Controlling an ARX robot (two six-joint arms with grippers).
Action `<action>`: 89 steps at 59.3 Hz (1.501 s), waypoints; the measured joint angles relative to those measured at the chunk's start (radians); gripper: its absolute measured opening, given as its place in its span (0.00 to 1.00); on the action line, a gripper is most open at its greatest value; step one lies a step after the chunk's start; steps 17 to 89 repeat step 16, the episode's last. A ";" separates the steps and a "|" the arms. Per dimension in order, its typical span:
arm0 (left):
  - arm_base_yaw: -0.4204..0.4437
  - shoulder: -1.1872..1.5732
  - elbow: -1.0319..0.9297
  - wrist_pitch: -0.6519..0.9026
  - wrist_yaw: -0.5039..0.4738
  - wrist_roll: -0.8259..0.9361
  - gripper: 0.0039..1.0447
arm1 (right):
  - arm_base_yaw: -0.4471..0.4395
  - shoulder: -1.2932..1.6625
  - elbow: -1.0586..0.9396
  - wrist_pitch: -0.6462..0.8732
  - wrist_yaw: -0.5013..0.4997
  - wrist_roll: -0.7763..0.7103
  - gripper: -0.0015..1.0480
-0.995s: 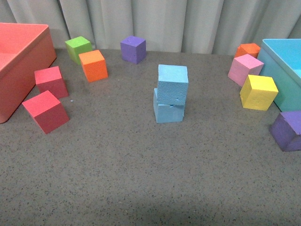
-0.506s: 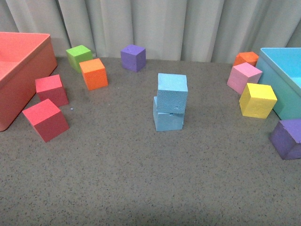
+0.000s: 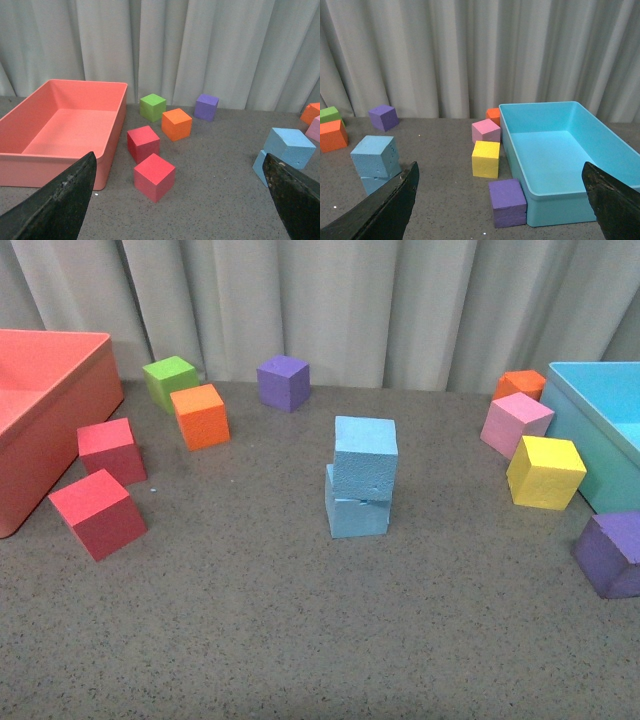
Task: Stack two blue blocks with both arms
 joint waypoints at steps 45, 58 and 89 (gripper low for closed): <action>0.000 0.000 0.000 0.000 0.000 0.000 0.94 | 0.000 0.000 0.000 0.000 0.000 0.000 0.91; 0.000 0.000 0.000 0.000 0.000 0.000 0.94 | 0.000 0.000 0.000 0.000 0.000 0.000 0.91; 0.000 0.000 0.000 0.000 0.000 0.000 0.94 | 0.000 0.000 0.000 0.000 0.000 0.000 0.91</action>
